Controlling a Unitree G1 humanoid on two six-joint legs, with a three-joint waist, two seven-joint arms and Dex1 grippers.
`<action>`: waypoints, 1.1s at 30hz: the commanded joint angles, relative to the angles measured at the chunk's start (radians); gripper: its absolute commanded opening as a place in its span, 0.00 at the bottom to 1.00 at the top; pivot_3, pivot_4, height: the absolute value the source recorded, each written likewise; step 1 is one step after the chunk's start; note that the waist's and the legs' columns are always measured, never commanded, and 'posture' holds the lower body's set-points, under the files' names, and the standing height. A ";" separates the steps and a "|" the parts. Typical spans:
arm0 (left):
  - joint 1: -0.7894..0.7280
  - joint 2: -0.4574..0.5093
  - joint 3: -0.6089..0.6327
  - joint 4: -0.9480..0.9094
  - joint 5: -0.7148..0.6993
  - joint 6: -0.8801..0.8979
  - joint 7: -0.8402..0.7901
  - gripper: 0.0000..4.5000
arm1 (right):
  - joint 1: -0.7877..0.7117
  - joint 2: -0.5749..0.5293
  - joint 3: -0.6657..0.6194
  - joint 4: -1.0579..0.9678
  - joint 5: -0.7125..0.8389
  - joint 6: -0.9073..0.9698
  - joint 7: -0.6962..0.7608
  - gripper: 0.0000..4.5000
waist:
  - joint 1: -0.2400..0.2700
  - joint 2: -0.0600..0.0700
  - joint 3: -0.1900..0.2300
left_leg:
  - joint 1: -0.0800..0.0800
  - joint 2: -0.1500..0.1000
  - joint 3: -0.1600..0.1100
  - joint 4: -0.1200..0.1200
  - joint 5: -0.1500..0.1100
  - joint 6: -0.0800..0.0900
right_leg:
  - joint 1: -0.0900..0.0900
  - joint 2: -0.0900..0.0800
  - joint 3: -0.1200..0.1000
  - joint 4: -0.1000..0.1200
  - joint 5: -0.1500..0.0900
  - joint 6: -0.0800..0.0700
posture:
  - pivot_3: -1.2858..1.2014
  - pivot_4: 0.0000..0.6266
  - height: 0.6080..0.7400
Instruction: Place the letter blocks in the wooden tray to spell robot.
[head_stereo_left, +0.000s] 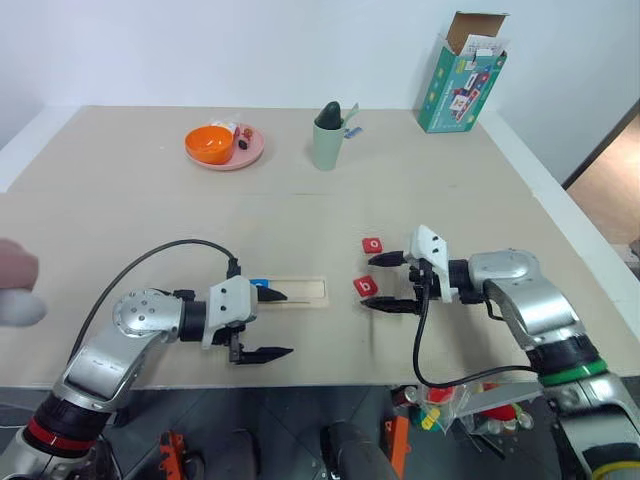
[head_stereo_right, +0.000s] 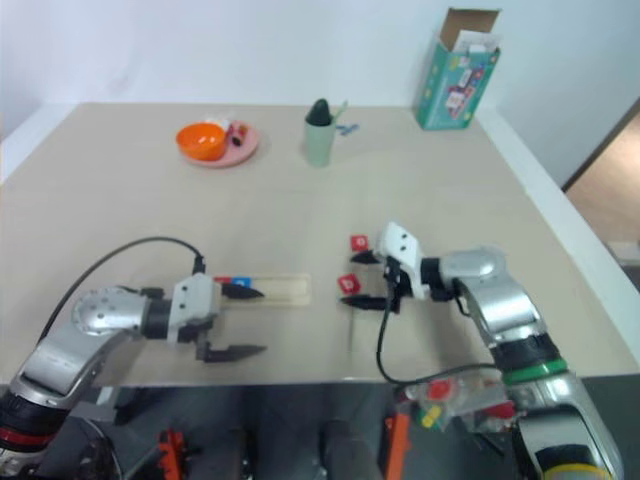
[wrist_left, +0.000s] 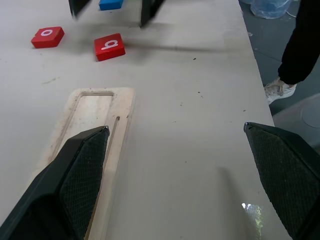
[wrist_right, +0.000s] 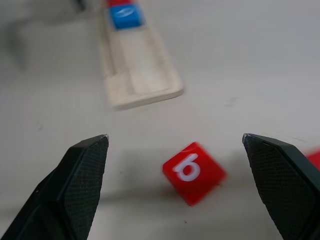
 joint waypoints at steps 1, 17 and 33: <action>0.014 0.006 0.023 -0.034 -0.001 -0.006 0.020 1.00 | -0.099 0.035 0.021 0.228 -0.058 -0.214 0.115 0.99 | 0.000 0.000 0.000 | 0.000 0.000 0.000 0.000 0.000 0.000 | 0.000 0.000 0.000 0.000 0.000 0.000 | 0.52 0.24 1.00; 0.076 0.038 0.053 -0.109 -0.013 0.042 0.072 1.00 | -0.242 0.153 -0.010 0.622 -0.138 -0.450 0.184 0.58 | -0.002 0.002 0.001 | 0.003 0.000 0.000 0.002 0.000 0.000 | 0.003 0.000 0.000 0.000 0.001 -0.005 | 0.52 0.24 1.00; 0.151 0.007 0.213 -0.018 -0.088 0.056 0.143 1.00 | -0.156 0.225 -0.035 0.110 -0.041 -0.025 0.055 0.27 | -0.006 0.004 0.002 | 0.003 0.003 0.000 0.001 0.003 -0.002 | 0.001 0.001 0.001 0.004 0.003 -0.003 | 0.52 0.24 1.00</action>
